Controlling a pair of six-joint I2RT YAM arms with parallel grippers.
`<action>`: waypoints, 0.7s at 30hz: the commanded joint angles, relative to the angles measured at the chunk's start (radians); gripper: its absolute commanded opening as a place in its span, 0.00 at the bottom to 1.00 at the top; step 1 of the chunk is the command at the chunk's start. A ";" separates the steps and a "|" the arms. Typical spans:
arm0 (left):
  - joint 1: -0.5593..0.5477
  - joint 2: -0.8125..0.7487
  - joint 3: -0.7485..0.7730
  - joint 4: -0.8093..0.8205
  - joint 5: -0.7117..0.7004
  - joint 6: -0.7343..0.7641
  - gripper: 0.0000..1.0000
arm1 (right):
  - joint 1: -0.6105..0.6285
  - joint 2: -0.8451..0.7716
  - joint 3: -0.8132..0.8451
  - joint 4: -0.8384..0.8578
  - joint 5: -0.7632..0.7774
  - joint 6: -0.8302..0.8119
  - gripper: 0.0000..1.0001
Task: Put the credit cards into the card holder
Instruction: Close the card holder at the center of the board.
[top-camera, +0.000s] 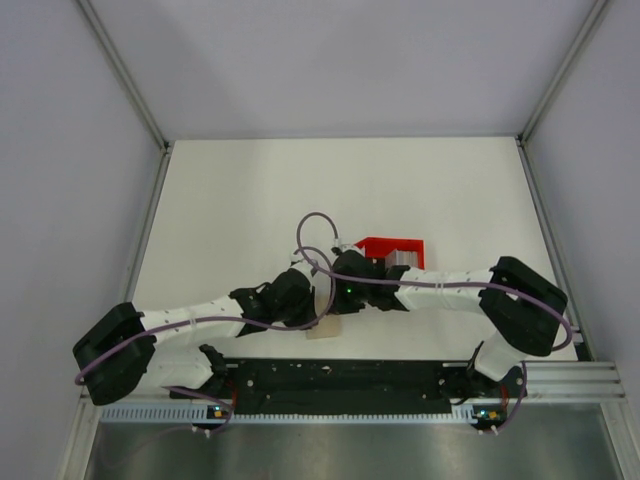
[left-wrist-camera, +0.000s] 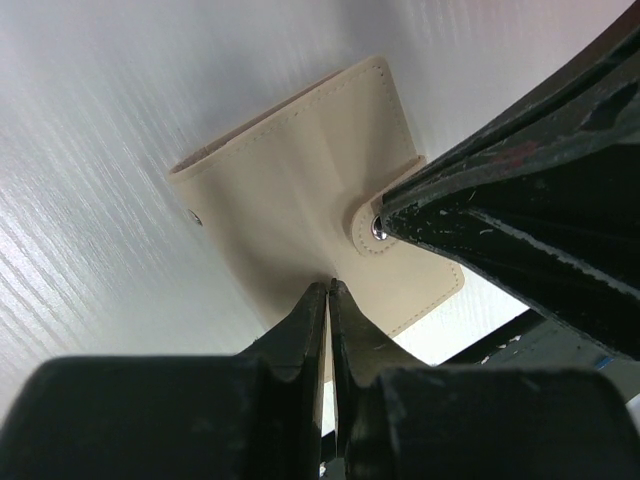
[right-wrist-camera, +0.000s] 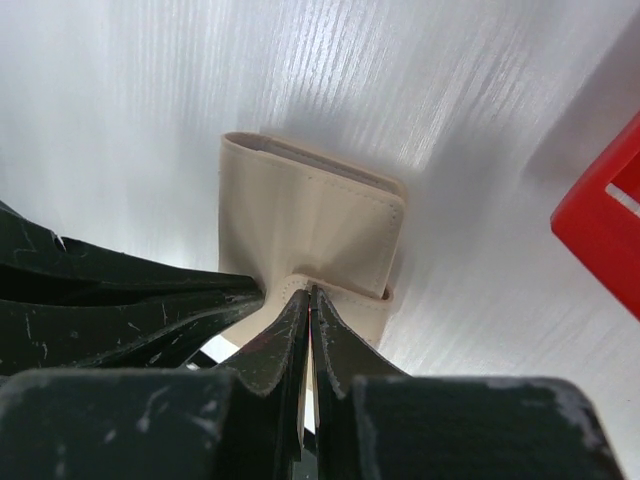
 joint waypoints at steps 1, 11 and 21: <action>-0.005 0.018 -0.035 -0.018 0.014 -0.011 0.08 | 0.027 0.022 0.042 0.018 -0.004 -0.003 0.03; -0.005 0.009 -0.040 -0.012 0.012 -0.016 0.08 | 0.036 0.052 0.057 -0.025 0.049 0.003 0.03; -0.005 0.004 -0.052 0.003 0.014 -0.021 0.08 | 0.056 0.113 0.069 -0.069 0.062 0.021 0.03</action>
